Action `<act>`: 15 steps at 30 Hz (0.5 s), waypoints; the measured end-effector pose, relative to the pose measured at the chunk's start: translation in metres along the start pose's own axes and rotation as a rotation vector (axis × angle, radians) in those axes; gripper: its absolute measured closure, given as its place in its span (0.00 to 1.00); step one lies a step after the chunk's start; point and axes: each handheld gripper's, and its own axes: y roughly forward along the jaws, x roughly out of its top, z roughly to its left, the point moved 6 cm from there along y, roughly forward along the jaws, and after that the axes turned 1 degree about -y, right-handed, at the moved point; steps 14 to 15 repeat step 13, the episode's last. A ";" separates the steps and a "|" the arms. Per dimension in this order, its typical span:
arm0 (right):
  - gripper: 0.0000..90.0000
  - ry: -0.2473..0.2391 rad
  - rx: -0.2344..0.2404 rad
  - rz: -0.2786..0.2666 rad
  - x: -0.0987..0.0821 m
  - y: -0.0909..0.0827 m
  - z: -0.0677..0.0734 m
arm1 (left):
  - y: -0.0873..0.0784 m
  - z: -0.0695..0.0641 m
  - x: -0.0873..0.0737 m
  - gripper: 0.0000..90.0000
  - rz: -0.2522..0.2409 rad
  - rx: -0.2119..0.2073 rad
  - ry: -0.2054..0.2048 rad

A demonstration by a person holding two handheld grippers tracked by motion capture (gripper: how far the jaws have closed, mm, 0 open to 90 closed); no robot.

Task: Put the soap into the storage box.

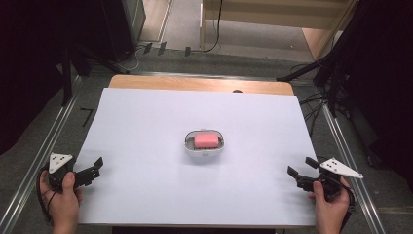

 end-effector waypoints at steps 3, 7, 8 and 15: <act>0.15 0.037 -0.034 -0.018 -0.002 -0.008 -0.010 | 0.001 0.000 0.000 0.08 0.003 0.007 0.003; 0.15 0.075 -0.022 -0.041 -0.003 -0.011 -0.013 | 0.001 -0.002 0.000 0.08 0.007 0.014 0.015; 0.15 0.066 -0.020 -0.031 -0.003 -0.010 -0.013 | 0.001 -0.002 0.000 0.08 0.007 0.018 0.019; 0.15 0.036 -0.033 0.007 -0.004 -0.007 -0.010 | 0.000 -0.002 0.000 0.08 0.001 0.029 0.025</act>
